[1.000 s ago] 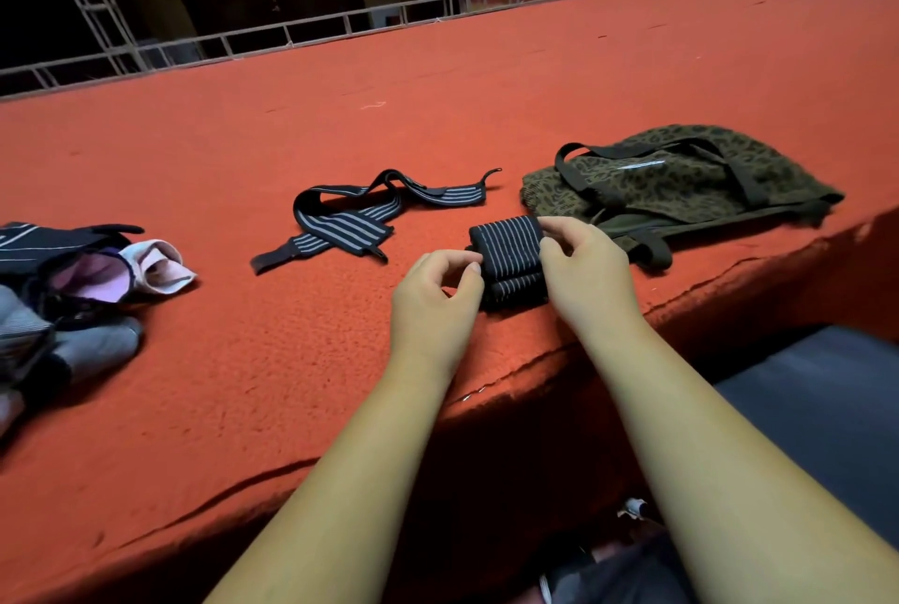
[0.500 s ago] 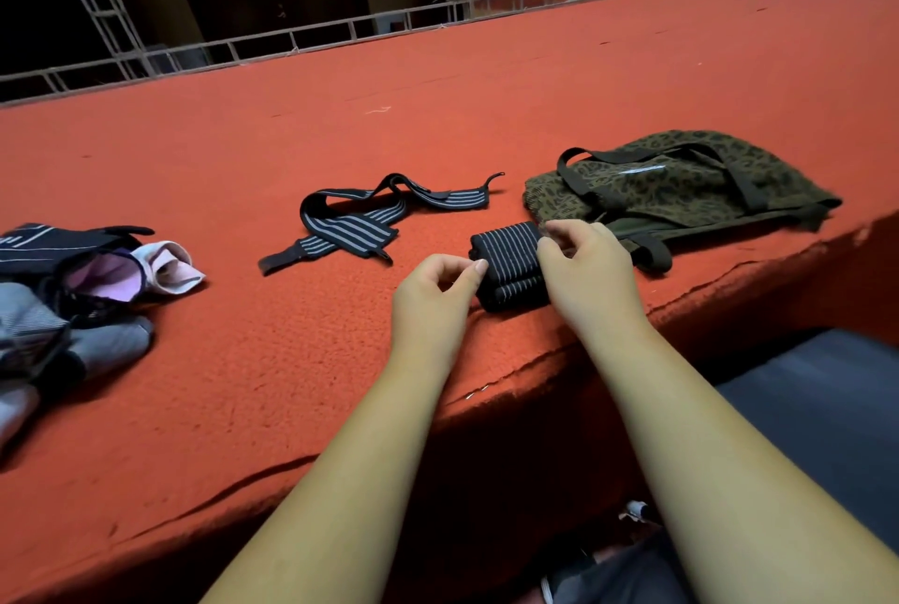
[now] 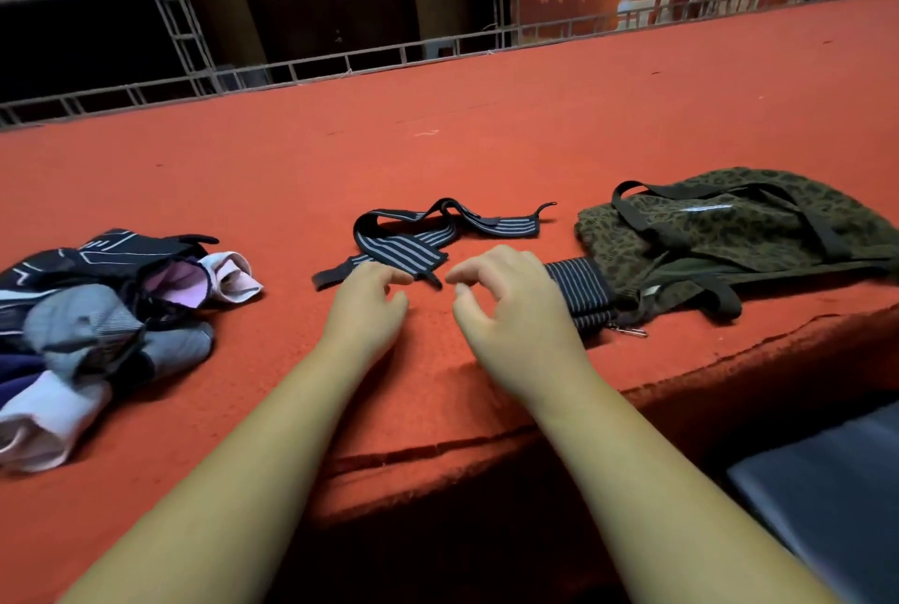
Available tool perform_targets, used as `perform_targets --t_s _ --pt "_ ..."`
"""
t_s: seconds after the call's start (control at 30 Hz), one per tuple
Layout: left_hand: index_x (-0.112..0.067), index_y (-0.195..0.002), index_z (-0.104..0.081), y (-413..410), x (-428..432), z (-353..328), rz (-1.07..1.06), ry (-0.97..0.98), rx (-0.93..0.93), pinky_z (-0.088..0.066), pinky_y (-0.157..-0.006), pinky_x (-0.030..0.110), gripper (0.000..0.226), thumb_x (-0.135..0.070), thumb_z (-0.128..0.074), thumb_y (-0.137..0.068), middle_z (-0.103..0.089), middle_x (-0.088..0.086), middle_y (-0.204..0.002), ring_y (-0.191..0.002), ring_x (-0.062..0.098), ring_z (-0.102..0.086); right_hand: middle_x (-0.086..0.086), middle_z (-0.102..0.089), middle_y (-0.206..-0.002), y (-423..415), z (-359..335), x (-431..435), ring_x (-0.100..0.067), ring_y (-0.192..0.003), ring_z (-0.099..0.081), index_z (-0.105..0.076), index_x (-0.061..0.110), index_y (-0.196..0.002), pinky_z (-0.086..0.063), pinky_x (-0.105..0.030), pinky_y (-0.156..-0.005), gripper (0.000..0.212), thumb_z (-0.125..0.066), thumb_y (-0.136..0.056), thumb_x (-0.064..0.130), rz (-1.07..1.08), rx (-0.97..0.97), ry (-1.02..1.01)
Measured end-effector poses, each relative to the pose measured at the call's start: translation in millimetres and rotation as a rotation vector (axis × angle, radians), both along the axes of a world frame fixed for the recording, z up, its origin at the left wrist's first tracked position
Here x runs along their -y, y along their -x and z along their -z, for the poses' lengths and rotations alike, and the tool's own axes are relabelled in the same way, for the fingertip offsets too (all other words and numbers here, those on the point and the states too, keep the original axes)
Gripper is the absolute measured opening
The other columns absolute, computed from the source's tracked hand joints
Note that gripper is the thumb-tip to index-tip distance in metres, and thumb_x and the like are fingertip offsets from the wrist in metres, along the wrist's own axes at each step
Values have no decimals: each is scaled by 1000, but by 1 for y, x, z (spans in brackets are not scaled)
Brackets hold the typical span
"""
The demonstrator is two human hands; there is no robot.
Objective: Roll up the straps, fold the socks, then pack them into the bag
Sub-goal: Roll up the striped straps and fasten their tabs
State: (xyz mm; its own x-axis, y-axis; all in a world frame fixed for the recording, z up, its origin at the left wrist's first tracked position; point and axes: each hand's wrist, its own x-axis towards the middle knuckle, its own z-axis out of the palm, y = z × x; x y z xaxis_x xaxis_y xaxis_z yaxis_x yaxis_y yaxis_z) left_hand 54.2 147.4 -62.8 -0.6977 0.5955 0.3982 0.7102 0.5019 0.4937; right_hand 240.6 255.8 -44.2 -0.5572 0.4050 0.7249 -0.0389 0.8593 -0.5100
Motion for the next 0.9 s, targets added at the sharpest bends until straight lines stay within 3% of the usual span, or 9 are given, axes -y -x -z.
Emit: perform_targets --t_s 0.13,0.23,0.47,0.57,0.67,0.8,0.9 --pt "-19 -123 -74 39 9 -3 29 178 -48 -43 -98 27 32 -13 -71 -91 -66 0 -127 -114 20 -64 7 -65 -118 34 21 4 -21 -117 -59 -74 27 -115 -46 -43 -108 25 -61 -93 31 -26 327 121" --pt "-20 -128 -71 56 3 4 96 309 -96 -46 -108 35 34 -23 -72 -94 -66 0 -132 -127 21 -60 4 -61 -127 52 29 -1 -23 -124 -57 -73 28 -121 -45 -44 -111 28 -61 -96 31 29 468 212" --pt "-36 -137 -60 79 -34 15 24 277 -89 -52 -98 39 47 -52 -70 -94 -60 -9 -136 -125 17 -61 5 -68 -116 74 48 -10 -24 -117 -60 -75 27 -113 -47 -41 -107 24 -62 -93 25 161 448 318" --pt "-41 -127 -67 82 -47 22 -9 281 -140 -54 -85 38 35 -59 -63 -97 -53 -11 -124 -111 17 -63 8 -67 -112 75 52 -14 -21 -114 -60 -74 27 -112 -47 -41 -106 23 -63 -92 24 165 414 344" --pt "-33 -112 -73 87 -54 28 -7 233 -210 -50 -76 37 26 -50 -56 -104 -55 -11 -115 -107 17 -63 10 -67 -110 75 54 -15 -19 -112 -61 -74 28 -110 -47 -39 -105 22 -63 -92 24 164 416 326" --pt "-18 -105 -70 98 -48 33 21 43 -148 -50 -89 41 20 -33 -56 -107 -59 0 -113 -109 26 -61 13 -69 -110 77 52 -15 -14 -108 -63 -75 28 -110 -48 -34 -102 22 -63 -92 22 175 373 366" --pt "-14 -101 -71 97 -33 31 72 -4 -111 -43 -93 36 12 -21 -62 -104 -59 1 -105 -107 28 -60 16 -74 -108 75 47 -13 -4 -101 -65 -73 32 -112 -48 -27 -94 24 -62 -94 20 129 303 471"
